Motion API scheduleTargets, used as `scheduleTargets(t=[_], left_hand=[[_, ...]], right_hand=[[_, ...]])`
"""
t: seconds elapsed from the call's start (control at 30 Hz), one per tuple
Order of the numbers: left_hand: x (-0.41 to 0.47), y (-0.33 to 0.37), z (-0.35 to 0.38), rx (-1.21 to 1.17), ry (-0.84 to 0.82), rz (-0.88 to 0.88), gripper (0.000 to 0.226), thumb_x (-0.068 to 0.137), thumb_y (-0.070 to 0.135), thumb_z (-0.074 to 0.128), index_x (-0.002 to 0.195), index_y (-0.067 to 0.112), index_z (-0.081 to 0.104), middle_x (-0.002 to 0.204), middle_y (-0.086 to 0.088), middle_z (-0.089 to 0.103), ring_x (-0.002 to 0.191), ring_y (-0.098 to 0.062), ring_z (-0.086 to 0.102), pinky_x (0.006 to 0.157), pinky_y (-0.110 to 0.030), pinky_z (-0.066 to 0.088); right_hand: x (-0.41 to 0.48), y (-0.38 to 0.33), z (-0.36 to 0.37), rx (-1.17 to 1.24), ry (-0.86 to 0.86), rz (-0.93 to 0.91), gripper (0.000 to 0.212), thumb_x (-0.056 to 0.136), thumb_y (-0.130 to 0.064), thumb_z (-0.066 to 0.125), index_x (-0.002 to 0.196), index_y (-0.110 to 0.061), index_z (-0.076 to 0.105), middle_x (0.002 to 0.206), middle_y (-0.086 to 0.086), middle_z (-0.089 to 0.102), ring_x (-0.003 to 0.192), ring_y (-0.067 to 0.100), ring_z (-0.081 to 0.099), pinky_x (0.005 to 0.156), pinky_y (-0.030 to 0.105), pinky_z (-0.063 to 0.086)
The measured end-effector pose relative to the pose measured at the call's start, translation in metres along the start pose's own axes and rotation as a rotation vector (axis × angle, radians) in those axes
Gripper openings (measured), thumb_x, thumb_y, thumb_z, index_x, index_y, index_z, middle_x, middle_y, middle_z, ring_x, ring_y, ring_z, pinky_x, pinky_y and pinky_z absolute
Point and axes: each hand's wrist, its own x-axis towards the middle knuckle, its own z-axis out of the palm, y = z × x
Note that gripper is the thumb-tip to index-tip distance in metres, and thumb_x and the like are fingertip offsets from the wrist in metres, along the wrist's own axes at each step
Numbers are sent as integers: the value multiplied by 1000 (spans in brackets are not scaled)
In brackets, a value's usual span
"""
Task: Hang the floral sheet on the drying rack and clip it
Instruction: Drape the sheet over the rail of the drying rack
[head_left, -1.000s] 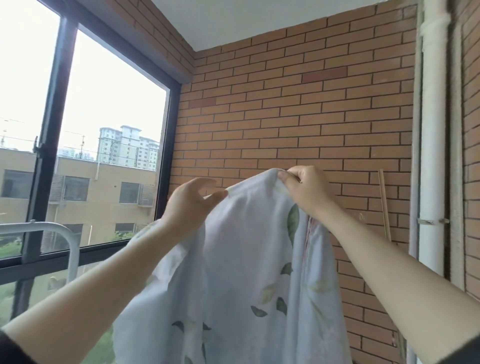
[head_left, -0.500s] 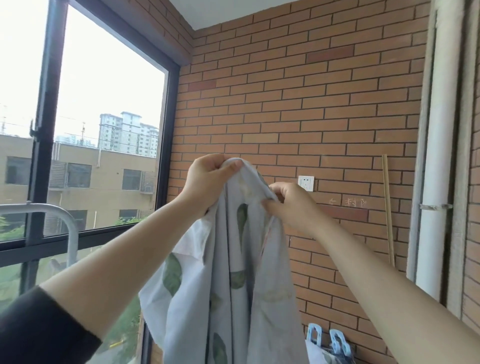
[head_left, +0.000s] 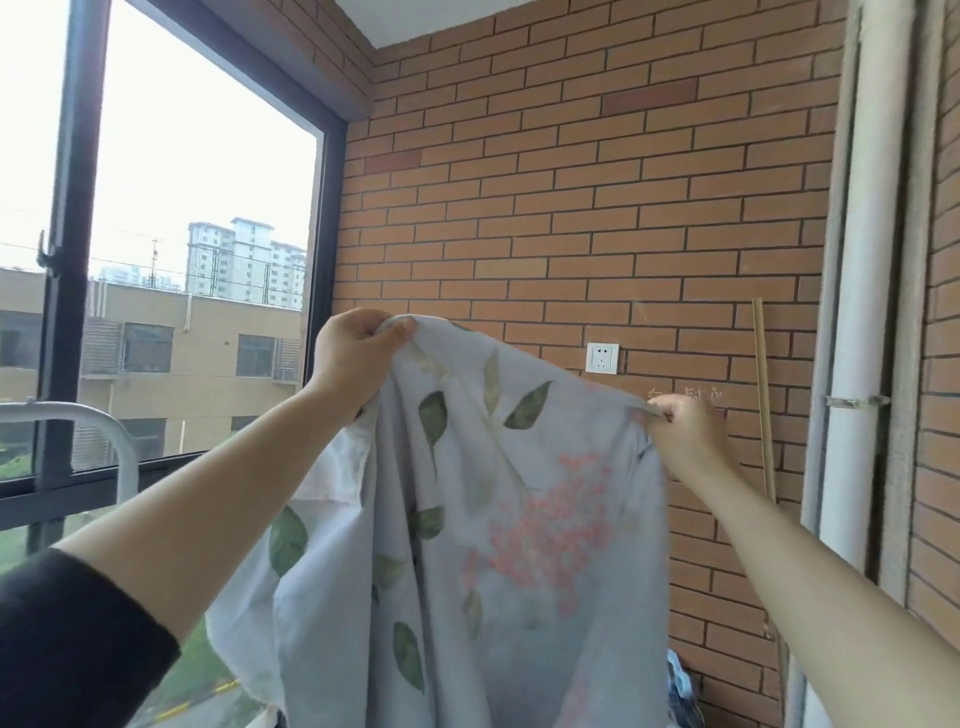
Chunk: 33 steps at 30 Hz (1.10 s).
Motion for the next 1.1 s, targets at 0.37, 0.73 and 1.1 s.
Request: scheduleTargets(t=[0.37, 0.73, 1.1], left_hand=[[12, -23, -20, 210, 80, 118, 40, 88, 34, 60, 62, 4, 52, 52, 2, 36, 52, -17, 33, 52, -31, 25], [-1, -16, -123, 388, 249, 114, 40, 91, 39, 56, 77, 2, 62, 68, -14, 59, 64, -23, 49, 57, -31, 34], [-96, 45, -299, 752, 515, 61, 36, 89, 38, 61, 79, 4, 65, 71, -11, 63, 67, -26, 54, 61, -33, 43]], right_hand=[[31, -63, -21, 95, 220, -350, 46, 94, -39, 45, 57, -17, 30, 51, -2, 25, 50, 16, 25, 53, 31, 20], [19, -117, 48, 123, 23, -415, 48, 96, -34, 50, 57, -13, 33, 50, -1, 24, 47, 16, 24, 48, 33, 16], [-57, -242, 123, 489, -247, -575, 53, 96, -33, 51, 52, -16, 29, 46, -3, 27, 44, 14, 28, 43, 22, 24]])
